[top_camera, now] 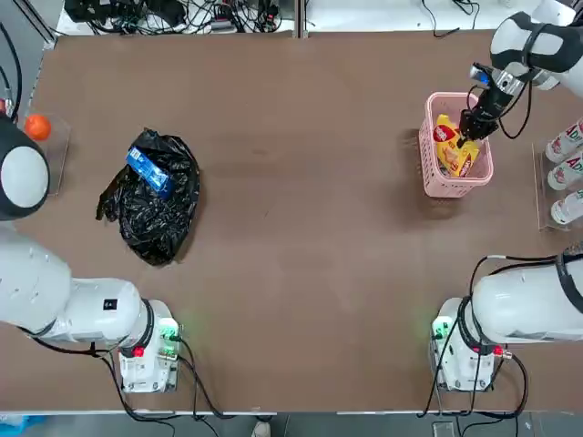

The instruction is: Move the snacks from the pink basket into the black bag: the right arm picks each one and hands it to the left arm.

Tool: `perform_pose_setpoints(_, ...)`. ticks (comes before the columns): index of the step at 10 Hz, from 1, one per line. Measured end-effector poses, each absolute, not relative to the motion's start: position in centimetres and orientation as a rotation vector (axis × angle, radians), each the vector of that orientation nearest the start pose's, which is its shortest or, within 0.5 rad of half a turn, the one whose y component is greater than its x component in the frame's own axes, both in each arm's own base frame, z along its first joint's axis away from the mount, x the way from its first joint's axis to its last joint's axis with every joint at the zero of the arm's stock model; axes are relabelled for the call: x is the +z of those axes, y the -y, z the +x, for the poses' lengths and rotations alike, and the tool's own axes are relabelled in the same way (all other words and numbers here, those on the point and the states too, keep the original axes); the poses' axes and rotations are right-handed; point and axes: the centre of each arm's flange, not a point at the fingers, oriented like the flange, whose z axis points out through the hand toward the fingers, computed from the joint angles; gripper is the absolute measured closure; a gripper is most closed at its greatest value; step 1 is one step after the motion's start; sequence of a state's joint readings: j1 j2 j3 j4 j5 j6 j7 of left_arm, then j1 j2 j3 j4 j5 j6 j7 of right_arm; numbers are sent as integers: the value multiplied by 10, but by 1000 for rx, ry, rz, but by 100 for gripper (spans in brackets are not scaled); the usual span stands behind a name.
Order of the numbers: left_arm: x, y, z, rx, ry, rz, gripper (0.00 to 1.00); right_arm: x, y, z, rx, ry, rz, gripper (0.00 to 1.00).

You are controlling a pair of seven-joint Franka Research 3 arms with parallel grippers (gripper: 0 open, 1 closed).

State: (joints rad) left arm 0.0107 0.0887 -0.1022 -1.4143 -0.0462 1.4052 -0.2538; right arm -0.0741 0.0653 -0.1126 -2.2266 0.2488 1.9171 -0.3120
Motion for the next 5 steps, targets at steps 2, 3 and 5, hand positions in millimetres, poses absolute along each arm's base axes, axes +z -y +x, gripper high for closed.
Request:
perform_pose_setpoints(2, 634, 54, 562, 167, 250, -3165, 0, 331, 76, 486, 468, 24, -2794, 78)
perform_pose_setpoints(3, 634, 54, 562, 167, 250, -3165, 0, 339, 79, 489, 478, 33, -2786, 78)
perform_pose_setpoints(5, 634, 54, 562, 167, 250, -3165, 0, 351, 83, 493, 482, 45, -2788, 78)
